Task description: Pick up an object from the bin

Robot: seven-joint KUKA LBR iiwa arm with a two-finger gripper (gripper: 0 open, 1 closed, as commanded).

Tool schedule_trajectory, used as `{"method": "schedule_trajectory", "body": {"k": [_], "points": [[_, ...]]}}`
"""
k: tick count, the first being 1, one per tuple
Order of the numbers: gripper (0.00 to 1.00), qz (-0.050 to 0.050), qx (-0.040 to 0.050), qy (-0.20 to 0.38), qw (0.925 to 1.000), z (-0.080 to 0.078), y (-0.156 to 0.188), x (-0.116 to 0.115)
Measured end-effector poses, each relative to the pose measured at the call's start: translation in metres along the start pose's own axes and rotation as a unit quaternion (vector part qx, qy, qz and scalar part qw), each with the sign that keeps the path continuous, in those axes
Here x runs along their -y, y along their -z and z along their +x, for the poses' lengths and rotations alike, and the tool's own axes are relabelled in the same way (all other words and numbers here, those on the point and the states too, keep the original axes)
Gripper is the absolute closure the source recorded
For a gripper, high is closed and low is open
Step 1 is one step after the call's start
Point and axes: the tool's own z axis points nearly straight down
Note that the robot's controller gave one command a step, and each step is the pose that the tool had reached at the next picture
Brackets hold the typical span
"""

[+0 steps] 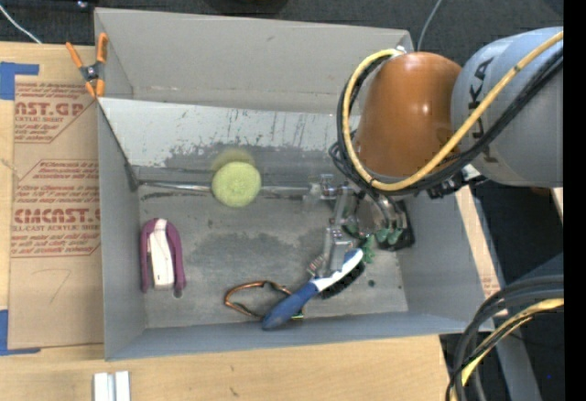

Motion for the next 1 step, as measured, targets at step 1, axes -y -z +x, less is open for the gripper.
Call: {"method": "schedule_trajectory", "body": {"k": [1], "points": [[0.0,0.0,0.0011,0.0,1.0,-0.0002,0.0021,0.0]]}}
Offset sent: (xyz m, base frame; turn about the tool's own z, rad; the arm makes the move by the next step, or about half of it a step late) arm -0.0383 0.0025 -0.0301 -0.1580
